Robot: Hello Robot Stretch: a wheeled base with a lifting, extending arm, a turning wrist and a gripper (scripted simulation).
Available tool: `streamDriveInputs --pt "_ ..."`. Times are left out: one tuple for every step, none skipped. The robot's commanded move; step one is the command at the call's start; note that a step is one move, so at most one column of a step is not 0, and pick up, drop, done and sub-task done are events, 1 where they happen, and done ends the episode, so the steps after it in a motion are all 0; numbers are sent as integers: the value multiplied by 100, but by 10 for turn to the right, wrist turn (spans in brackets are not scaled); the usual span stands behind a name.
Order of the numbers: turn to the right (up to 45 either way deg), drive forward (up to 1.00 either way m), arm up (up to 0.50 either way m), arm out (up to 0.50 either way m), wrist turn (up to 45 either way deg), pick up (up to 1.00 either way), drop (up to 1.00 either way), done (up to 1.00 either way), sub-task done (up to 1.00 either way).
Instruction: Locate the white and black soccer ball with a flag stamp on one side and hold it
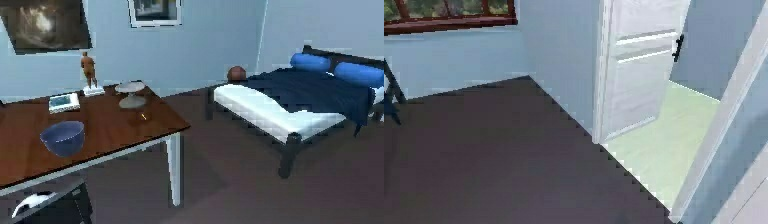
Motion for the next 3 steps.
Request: streamDriveInputs --pt "-450 0 0 0 0 0 0 0 0" --pt "-450 0 0 0 0 0 0 0 0" --pt "-420 0 0 0 0 0 0 0 0"
